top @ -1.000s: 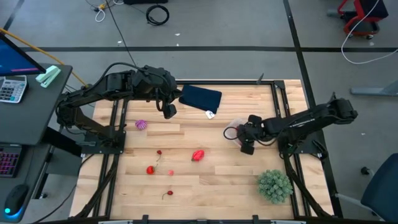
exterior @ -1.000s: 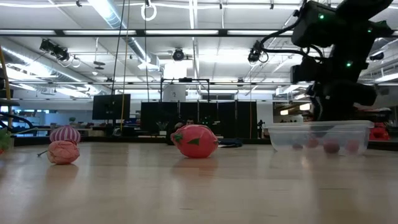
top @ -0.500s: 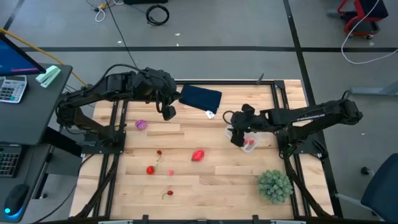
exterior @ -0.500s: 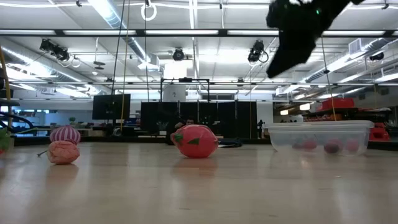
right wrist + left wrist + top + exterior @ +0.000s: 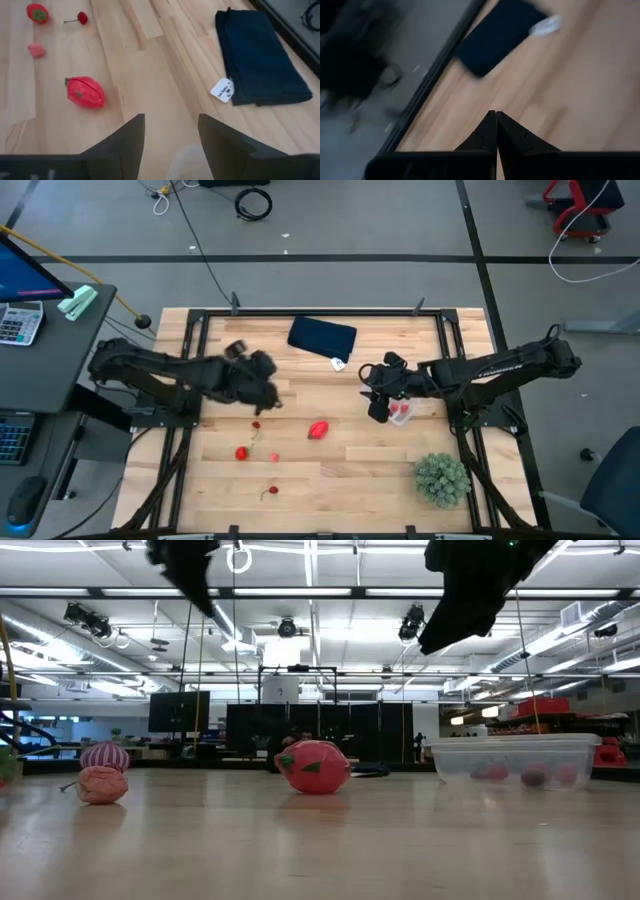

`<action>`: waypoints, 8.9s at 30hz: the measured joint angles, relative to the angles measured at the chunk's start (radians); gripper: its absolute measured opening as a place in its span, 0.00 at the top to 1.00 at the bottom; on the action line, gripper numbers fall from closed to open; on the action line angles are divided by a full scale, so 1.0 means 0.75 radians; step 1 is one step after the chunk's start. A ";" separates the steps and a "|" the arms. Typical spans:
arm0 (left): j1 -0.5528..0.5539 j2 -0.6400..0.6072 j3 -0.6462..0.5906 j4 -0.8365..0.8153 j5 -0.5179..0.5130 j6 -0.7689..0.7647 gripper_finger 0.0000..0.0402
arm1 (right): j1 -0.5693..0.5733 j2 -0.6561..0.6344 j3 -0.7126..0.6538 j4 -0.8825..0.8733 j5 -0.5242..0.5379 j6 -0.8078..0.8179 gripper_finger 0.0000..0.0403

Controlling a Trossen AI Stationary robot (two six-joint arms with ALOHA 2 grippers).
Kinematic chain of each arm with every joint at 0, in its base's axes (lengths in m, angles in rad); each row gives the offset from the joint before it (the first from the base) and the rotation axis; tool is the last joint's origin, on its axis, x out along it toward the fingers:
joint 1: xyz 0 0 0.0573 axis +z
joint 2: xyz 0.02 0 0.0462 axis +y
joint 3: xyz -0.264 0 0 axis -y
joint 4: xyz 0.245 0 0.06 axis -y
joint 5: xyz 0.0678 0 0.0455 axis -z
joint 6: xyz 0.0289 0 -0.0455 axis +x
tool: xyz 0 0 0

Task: Pick and placing Produce into tupperware
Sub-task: Put the onion into the transparent bin, then put the cherry into the transparent bin, then put the dragon fruit into the transparent bin

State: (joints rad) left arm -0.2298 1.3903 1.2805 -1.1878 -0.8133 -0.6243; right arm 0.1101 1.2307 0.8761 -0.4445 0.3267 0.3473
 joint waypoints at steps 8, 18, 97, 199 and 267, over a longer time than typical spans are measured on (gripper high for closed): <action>-0.189 -0.221 -0.121 -0.422 -0.191 -0.620 0.91 | -0.004 -0.007 0.000 -0.001 0.090 -0.013 0.52; -0.184 -0.599 -0.530 -0.396 -0.207 -0.724 0.80 | -0.007 -0.005 0.000 -0.004 0.099 -0.013 0.52; 0.303 -0.614 -1.209 0.623 0.572 -0.217 0.42 | -0.007 -0.005 0.000 0.038 0.098 -0.119 0.53; 0.321 -0.281 -1.184 2.275 0.715 -0.057 0.84 | 0.027 -0.239 -0.001 -0.610 -0.060 0.315 0.53; 0.696 0.228 0.451 1.274 1.260 0.869 0.65 | 0.307 -0.023 -0.469 0.872 0.010 -0.367 0.43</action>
State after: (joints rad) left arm 0.2923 1.5611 1.6188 -0.2326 0.1320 0.0271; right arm 0.3402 1.2133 0.5240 0.2095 0.3342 0.0724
